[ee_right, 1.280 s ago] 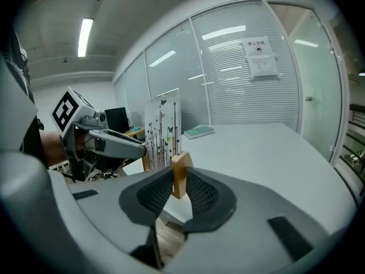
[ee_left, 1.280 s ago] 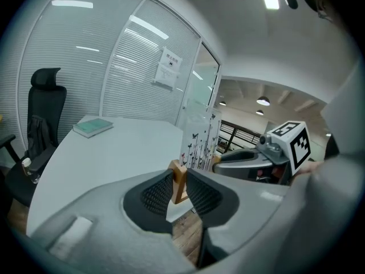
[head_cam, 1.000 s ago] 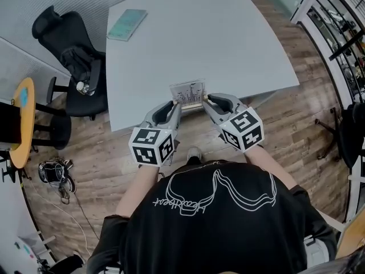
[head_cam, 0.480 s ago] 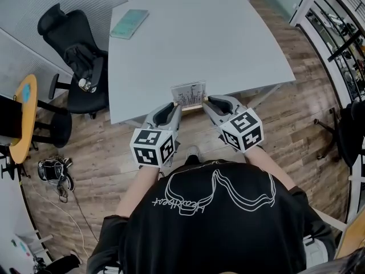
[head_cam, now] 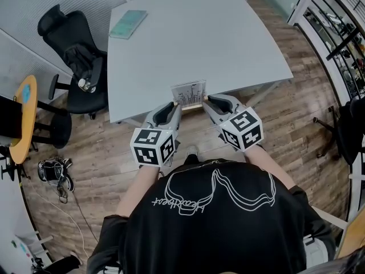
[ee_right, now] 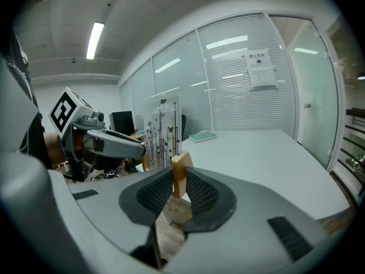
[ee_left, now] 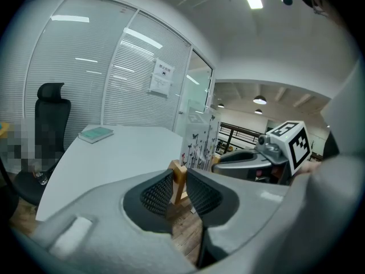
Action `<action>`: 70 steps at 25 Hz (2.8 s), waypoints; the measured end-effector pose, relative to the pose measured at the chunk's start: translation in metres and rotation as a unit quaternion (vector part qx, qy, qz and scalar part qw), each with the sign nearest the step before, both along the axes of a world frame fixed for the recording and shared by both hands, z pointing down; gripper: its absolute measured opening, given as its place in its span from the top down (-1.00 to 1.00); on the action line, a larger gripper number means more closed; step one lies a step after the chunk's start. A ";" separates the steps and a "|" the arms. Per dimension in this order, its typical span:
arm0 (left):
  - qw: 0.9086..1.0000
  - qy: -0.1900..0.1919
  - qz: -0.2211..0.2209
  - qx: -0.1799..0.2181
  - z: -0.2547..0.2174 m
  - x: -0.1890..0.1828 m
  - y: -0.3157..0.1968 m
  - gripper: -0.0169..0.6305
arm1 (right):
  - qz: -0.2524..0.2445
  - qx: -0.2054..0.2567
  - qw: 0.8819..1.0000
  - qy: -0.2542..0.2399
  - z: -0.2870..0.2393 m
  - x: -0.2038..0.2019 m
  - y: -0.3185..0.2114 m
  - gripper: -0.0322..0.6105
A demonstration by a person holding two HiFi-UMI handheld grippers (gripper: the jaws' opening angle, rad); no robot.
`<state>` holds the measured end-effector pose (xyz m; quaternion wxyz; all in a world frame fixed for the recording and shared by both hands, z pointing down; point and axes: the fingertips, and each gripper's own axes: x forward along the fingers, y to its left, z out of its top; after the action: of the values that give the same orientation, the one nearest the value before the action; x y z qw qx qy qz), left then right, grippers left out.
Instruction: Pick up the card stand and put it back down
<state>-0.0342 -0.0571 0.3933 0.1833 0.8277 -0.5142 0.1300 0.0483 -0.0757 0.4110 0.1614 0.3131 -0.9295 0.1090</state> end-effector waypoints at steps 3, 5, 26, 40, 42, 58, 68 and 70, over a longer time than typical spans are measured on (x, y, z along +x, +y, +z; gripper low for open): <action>1.000 0.000 0.001 0.000 0.000 0.000 -0.001 0.70 | 0.001 0.000 1.000 0.000 0.000 0.000 -0.002 0.66; 1.000 0.001 0.001 -0.001 0.000 -0.001 -0.004 0.70 | 0.002 0.000 1.000 0.001 0.000 -0.001 -0.004 0.66; 1.000 0.001 0.006 -0.016 0.017 -0.046 -0.091 0.70 | 0.002 0.009 0.999 0.035 0.013 -0.048 -0.095 0.67; 0.998 -0.008 0.020 -0.053 0.074 -0.090 -0.175 0.70 | 0.012 -0.023 0.997 0.072 0.066 -0.091 -0.177 0.66; 0.998 -0.009 0.024 -0.061 0.083 -0.096 -0.186 0.70 | 0.014 -0.032 0.997 0.075 0.078 -0.097 -0.188 0.67; 0.992 -0.015 0.046 -0.119 0.162 -0.109 -0.210 0.70 | 0.027 -0.077 0.990 0.113 0.157 -0.111 -0.212 0.67; 0.991 -0.016 0.047 -0.125 0.177 -0.110 -0.210 0.70 | 0.027 -0.085 0.990 0.113 0.173 -0.111 -0.210 0.66; 0.991 -0.019 0.047 -0.122 0.177 -0.110 -0.210 0.70 | 0.024 -0.086 0.990 0.109 0.174 -0.111 -0.209 0.66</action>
<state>-0.1440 -0.2668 0.5705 0.2672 0.8196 -0.4585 0.2158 -0.0626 -0.2851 0.5846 0.2853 0.3306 -0.8858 0.1573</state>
